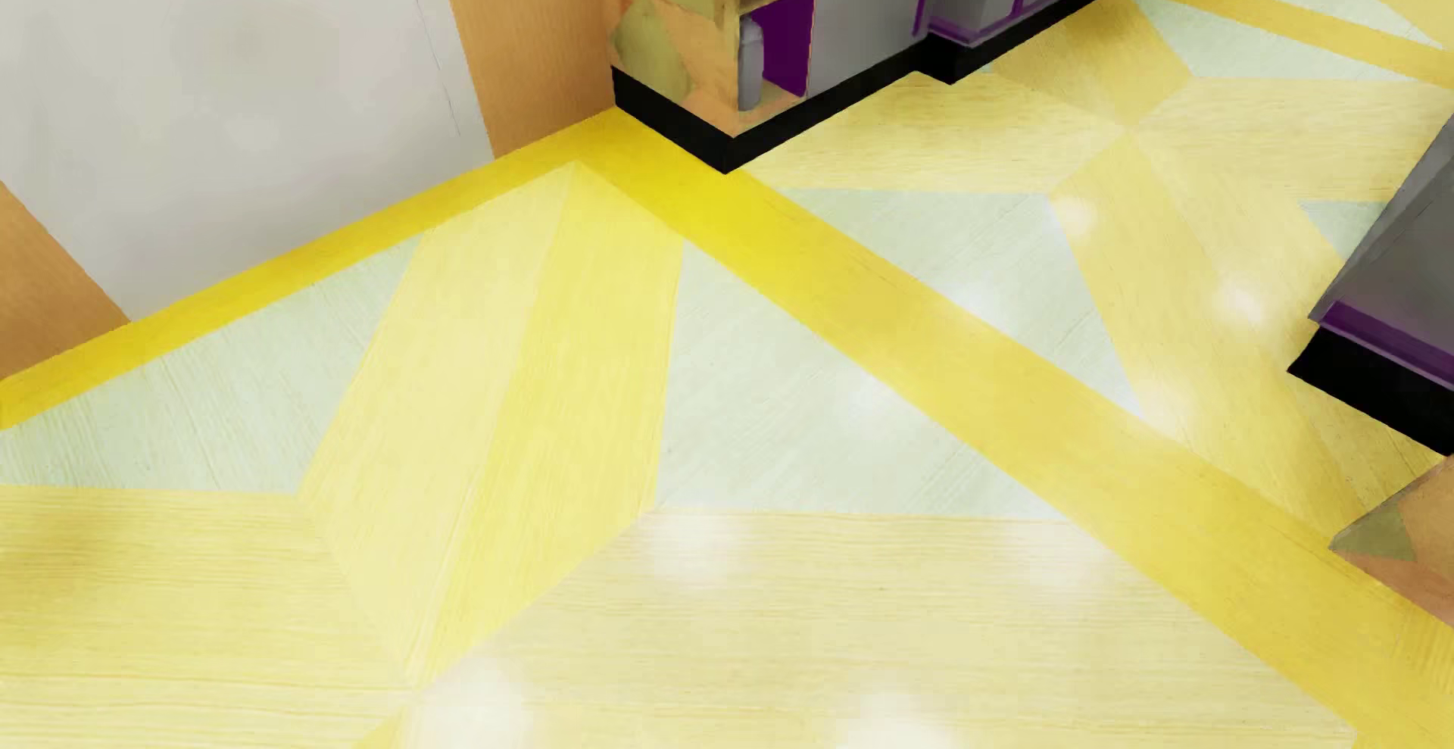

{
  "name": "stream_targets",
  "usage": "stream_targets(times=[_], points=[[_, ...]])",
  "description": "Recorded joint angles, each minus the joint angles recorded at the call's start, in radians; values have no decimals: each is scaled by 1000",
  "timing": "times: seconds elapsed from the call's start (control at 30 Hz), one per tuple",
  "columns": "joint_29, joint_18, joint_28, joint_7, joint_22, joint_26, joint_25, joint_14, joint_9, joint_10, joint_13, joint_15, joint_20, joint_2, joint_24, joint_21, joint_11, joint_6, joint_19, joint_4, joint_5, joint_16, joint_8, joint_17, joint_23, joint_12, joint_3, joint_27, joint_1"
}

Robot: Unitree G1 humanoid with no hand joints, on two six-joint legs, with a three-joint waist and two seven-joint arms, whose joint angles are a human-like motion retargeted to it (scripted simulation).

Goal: Head to the stool

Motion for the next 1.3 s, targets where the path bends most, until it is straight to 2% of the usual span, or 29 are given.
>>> stream_targets(times=[0.03,0.07,0.13,0.17,0.2,0.27,0.3,0.33,0.4,0.47,0.53,0.6,0.63,0.7,0.77,0.83,0.87,0.9,0.93,1.0,1.03,1.07,1.1,1.13,1.17,1.2,1.23,1.27,1.3], points=[[15,-8,1,-17,-22,-18,38,-17,-3,-24,34,-18,1,-40,-14,-36,-107,-1,-11,-11,-8,12,-23,-5,16,-22,-12,-2,42],[49,-16,8,-33,-50,-43,51,-35,-6,-40,63,-31,0,-67,-30,-45,-254,0,-19,-19,-13,26,-53,-21,30,-41,-22,-9,76],[137,-31,26,-67,-117,-78,9,-68,-14,-65,111,27,-3,-71,-70,-19,-660,2,-9,-31,1,52,-126,-72,64,-67,-38,-47,133],[179,-38,31,-86,-150,-85,-27,-79,-17,-62,129,76,0,-61,-90,-5,-873,5,26,-32,45,59,-100,-93,81,-72,-45,-67,154],[217,-43,38,-107,-173,-84,-68,-88,-18,-27,141,119,3,-61,-111,7,-1024,10,65,-31,106,63,10,-103,96,-78,-51,-73,166],[271,-37,39,-141,-190,-69,-146,-76,-11,159,156,179,7,-70,-141,29,-1038,23,127,-7,218,71,242,-104,121,-78,-52,-85,156],[282,-26,30,-153,-184,-57,-172,-44,-6,273,159,208,-1,-70,-140,34,-941,31,75,16,252,81,266,-92,127,-76,-47,-99,146],[280,-10,13,-166,-171,-47,-190,4,0,376,158,164,-18,-70,-127,29,-842,41,0,45,265,93,232,-76,128,-77,-41,-108,138],[220,3,5,-170,-120,-9,-218,138,10,574,129,46,-57,-26,-53,-3,-720,66,-26,111,257,92,159,-44,121,-78,-39,-83,97],[154,-3,13,-99,-75,25,-230,304,6,655,65,13,-54,45,-5,-24,-736,92,-38,220,250,58,107,-17,101,-55,-31,-71,71],[136,3,20,41,-71,20,-207,410,-8,613,-36,16,-26,93,-11,-23,-780,116,-50,329,255,32,84,-17,76,1,-12,-113,120],[136,19,31,154,-78,14,-171,415,-21,546,-138,14,-6,115,-20,-1,-812,134,-55,388,252,26,57,-41,14,38,6,-166,175],[119,31,30,172,-72,10,-154,394,-25,516,-175,9,-4,121,-21,12,-828,140,-55,394,243,31,32,-61,-35,39,13,-184,184],[62,45,23,163,-57,7,-108,326,-29,462,-220,2,-11,124,-14,18,-861,146,-52,386,207,49,-42,-105,-142,13,21,-192,168],[26,28,29,141,-62,-10,-35,242,-30,400,-230,12,-13,127,-18,-10,-908,143,-44,368,152,59,-143,-148,-227,-27,23,-177,136],[26,-25,35,108,-94,-41,37,163,-32,329,-203,32,-23,135,-32,-46,-955,130,-32,338,77,64,-270,-191,-275,-59,18,-152,94],[32,-59,38,103,-120,-60,50,122,-33,293,-179,41,-36,137,-37,-49,-963,121,-23,329,31,66,-341,-215,-286,-67,12,-136,73],[31,-74,40,165,-152,-76,49,85,-35,253,-152,51,-51,142,-41,-38,-968,113,-13,358,-18,69,-417,-237,-285,-68,2,-122,68],[40,-59,37,318,-177,-88,38,61,-37,210,-120,64,-64,152,-43,-20,-974,106,-3,423,-66,73,-498,-260,-279,-70,-11,-118,88],[71,14,39,754,-215,-99,6,42,-43,111,-69,98,-92,179,-42,23,-989,103,21,527,-151,76,-663,-284,-243,-69,-39,-125,181],[93,8,36,890,-229,-104,-9,37,-43,81,-45,120,-113,201,-33,46,-1001,105,34,532,-184,82,-741,-286,-220,-70,-43,-132,199],[116,-43,32,919,-240,-110,-25,10,-41,76,-21,147,-140,228,-20,66,-1018,107,48,521,-211,90,-812,-287,-199,-75,-39,-142,181],[134,-103,25,867,-244,-122,-40,-26,-37,82,9,175,-176,263,-6,75,-1036,110,64,498,-238,98,-877,-287,-184,-86,-29,-153,143],[139,-128,15,792,-245,-136,-58,-59,-34,85,36,194,-220,300,5,75,-1049,113,76,461,-269,103,-932,-280,-172,-97,-18,-150,103],[132,-109,7,726,-243,-149,-73,-92,-30,97,61,169,-264,329,15,62,-1041,112,84,419,-308,106,-961,-258,-169,-115,-11,-126,67],[110,-90,-1,668,-244,-155,-73,-116,-26,100,94,86,-306,335,24,34,-1009,109,73,371,-347,109,-928,-221,-170,-130,-11,-96,43],[87,-75,-3,606,-253,-165,-56,-129,-20,81,123,-11,-341,296,29,-4,-938,104,7,316,-364,114,-774,-172,-167,-138,-23,-73,32],[73,-62,-5,537,-266,-172,-30,-128,-15,41,151,-63,-369,209,27,-45,-828,100,-65,259,-325,120,-503,-116,-162,-143,-46,-56,33],[72,-52,-6,464,-282,-180,0,-120,-11,-5,179,-89,-396,114,20,-78,-715,97,-27,210,-220,128,-225,-60,-158,-149,-70,-52,40]])
